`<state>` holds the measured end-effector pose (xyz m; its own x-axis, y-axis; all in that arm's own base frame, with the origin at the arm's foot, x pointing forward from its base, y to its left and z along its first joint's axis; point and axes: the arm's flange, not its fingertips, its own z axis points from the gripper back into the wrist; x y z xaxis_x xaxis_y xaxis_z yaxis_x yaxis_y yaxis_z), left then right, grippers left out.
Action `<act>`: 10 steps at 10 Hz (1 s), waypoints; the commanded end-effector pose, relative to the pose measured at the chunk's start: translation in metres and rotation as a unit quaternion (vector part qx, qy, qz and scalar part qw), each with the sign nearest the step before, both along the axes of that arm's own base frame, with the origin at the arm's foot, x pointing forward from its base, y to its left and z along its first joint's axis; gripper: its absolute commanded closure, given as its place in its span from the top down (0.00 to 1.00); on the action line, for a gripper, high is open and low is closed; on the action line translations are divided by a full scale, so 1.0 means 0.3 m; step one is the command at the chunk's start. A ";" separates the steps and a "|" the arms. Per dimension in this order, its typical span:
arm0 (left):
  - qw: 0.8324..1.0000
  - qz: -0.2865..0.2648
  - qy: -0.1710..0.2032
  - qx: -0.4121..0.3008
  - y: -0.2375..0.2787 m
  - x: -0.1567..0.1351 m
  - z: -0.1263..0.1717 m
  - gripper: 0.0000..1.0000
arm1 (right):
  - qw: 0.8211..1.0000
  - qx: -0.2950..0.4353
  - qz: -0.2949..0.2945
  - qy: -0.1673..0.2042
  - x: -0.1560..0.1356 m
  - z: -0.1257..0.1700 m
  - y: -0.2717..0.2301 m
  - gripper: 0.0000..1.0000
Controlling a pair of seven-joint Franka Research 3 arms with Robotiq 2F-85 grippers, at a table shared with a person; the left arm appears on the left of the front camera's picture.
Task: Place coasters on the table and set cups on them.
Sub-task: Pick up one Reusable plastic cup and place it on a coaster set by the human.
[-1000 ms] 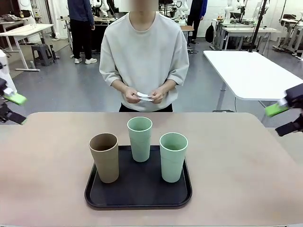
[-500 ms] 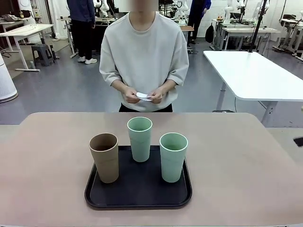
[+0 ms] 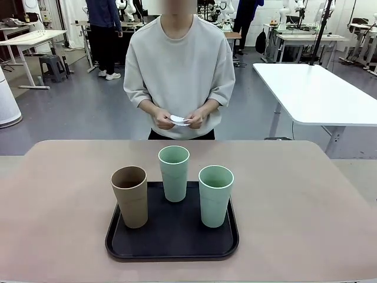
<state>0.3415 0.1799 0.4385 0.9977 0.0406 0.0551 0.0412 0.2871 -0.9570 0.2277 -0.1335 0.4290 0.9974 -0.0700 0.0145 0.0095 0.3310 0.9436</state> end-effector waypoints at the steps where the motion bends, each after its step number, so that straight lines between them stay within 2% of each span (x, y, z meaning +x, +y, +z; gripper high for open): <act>1: 1.000 -0.012 0.006 0.006 0.046 -0.015 -0.010 1.00 | 1.000 -0.002 -0.004 -0.025 -0.113 -0.047 0.078 1.00; 3: 1.000 -0.004 0.010 0.004 0.076 -0.039 -0.038 1.00 | 0.999 -0.008 -0.007 -0.039 -0.121 -0.019 0.060 1.00; 5: 0.999 0.016 0.004 0.033 0.072 -0.056 -0.026 1.00 | 0.998 -0.006 -0.008 -0.055 -0.110 -0.003 0.063 1.00; 6: 0.998 0.016 -0.016 0.055 0.038 -0.063 0.001 1.00 | 0.999 -0.004 -0.015 -0.031 -0.050 0.041 -0.030 1.00; 7: 1.000 0.013 0.018 0.010 0.075 -0.042 -0.039 1.00 | 0.999 -0.004 -0.015 -0.031 -0.050 0.041 -0.030 1.00; 10: 1.000 0.013 0.018 0.010 0.075 -0.042 -0.039 1.00 | 0.999 -0.004 -0.015 -0.031 -0.050 0.041 -0.030 1.00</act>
